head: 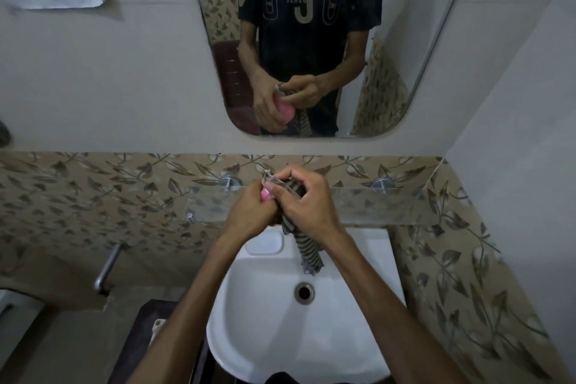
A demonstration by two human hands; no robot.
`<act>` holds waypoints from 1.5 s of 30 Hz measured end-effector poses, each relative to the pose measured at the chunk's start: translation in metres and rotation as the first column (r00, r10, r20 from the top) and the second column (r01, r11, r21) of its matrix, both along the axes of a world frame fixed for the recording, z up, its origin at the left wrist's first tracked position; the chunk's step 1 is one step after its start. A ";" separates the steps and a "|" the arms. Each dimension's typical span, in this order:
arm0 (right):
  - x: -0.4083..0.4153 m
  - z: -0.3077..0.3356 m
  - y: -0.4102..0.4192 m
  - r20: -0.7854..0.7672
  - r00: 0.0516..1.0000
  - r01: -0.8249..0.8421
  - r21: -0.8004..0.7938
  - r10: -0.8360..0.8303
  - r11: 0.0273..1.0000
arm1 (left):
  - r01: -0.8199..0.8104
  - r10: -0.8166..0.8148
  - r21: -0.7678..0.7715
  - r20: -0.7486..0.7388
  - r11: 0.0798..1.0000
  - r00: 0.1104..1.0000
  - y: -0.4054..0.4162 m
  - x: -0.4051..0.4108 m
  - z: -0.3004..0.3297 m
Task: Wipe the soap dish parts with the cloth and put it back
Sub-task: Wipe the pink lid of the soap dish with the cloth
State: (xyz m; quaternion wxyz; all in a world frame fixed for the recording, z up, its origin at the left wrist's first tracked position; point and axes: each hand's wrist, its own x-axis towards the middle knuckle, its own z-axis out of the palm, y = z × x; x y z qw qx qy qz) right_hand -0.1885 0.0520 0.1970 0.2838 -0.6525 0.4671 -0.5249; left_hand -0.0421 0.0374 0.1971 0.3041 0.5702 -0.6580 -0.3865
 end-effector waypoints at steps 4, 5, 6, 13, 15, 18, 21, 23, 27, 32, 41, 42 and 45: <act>-0.001 -0.004 -0.008 0.154 0.970 0.169 0.118 -0.186 0.979 | -0.091 0.120 -0.214 0.126 0.973 0.985 0.010 -0.013 -0.006; -0.003 -0.006 -0.011 0.198 0.956 0.181 0.186 -0.218 0.966 | -0.097 0.136 -0.261 0.136 0.960 0.981 0.011 -0.014 -0.006; -0.004 -0.008 -0.011 0.227 0.944 0.185 0.230 -0.237 0.955 | -0.098 0.149 -0.310 0.145 0.946 0.978 0.011 -0.014 -0.006; 0.004 -0.008 -0.005 0.183 0.960 0.197 0.109 -0.214 0.974 | -0.139 0.164 -0.392 0.030 0.910 0.986 0.018 -0.018 -0.012; -0.001 -0.009 -0.008 0.222 0.937 0.220 0.230 -0.271 0.948 | -0.140 0.164 -0.409 0.023 0.902 0.986 0.019 -0.018 -0.013; 0.003 -0.009 0.000 0.199 0.953 0.206 0.129 -0.229 0.970 | -0.155 0.165 -0.421 -0.013 0.894 0.986 0.017 -0.016 -0.015; 0.004 -0.010 -0.001 0.182 0.960 0.195 0.125 -0.215 0.973 | -0.154 0.152 -0.405 -0.037 0.902 0.988 0.017 -0.019 -0.020; 0.002 -0.010 -0.005 0.224 0.938 0.217 0.217 -0.265 0.952 | -0.159 0.146 -0.377 -0.063 0.912 0.987 0.018 -0.020 -0.025; 0.008 -0.012 0.001 0.225 0.935 0.236 0.186 -0.275 0.954 | -0.203 0.138 -0.358 -0.197 0.911 0.971 0.018 -0.016 -0.029; 0.001 -0.012 -0.004 0.372 0.891 0.090 0.416 -0.260 0.905 | -0.254 0.126 -0.293 -0.391 0.922 0.912 0.024 -0.017 -0.022; 0.015 -0.016 -0.003 0.538 0.798 -0.072 0.531 -0.271 0.845 | -0.382 0.092 -0.321 -0.649 0.867 0.755 0.015 -0.009 -0.012; 0.017 -0.016 -0.003 0.537 0.796 -0.062 0.534 -0.281 0.843 | -0.416 0.130 -0.282 -0.673 0.865 0.728 0.013 -0.010 -0.011; 0.011 -0.020 -0.009 0.421 0.866 0.004 0.532 -0.269 0.847 | -0.526 0.331 -0.010 -0.767 0.851 0.550 0.015 -0.017 -0.007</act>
